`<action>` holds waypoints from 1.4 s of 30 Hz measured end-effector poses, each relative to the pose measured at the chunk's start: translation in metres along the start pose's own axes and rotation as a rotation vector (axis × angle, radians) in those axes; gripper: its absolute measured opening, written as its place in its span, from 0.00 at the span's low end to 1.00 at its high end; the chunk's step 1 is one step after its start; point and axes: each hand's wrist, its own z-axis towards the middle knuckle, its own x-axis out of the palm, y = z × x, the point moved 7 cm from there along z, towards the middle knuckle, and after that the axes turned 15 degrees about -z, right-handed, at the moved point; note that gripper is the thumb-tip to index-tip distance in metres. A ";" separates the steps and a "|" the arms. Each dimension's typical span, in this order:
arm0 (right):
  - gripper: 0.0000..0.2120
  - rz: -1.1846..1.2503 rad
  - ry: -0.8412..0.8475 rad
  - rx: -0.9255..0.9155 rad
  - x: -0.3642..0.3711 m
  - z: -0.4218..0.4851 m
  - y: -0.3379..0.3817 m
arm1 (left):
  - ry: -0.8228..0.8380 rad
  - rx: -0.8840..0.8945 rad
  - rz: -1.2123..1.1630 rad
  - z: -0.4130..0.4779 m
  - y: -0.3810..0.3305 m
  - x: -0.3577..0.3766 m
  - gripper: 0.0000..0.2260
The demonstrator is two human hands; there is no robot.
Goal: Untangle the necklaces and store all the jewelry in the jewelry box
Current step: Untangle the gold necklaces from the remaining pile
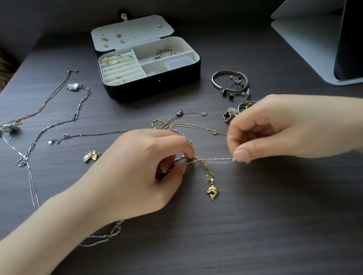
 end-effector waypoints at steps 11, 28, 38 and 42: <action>0.05 0.263 -0.049 -0.180 0.004 0.002 0.013 | -0.016 -0.024 0.001 -0.001 0.002 0.000 0.07; 0.02 0.187 0.021 -0.101 0.017 0.003 0.015 | 0.040 -0.080 0.010 -0.002 0.005 0.000 0.10; 0.04 0.050 -0.235 -0.019 0.003 0.004 0.012 | 0.019 -0.032 0.043 -0.001 0.001 0.002 0.14; 0.04 0.074 -0.284 -0.059 -0.004 0.000 0.017 | 0.019 -0.022 0.077 -0.001 -0.001 0.003 0.14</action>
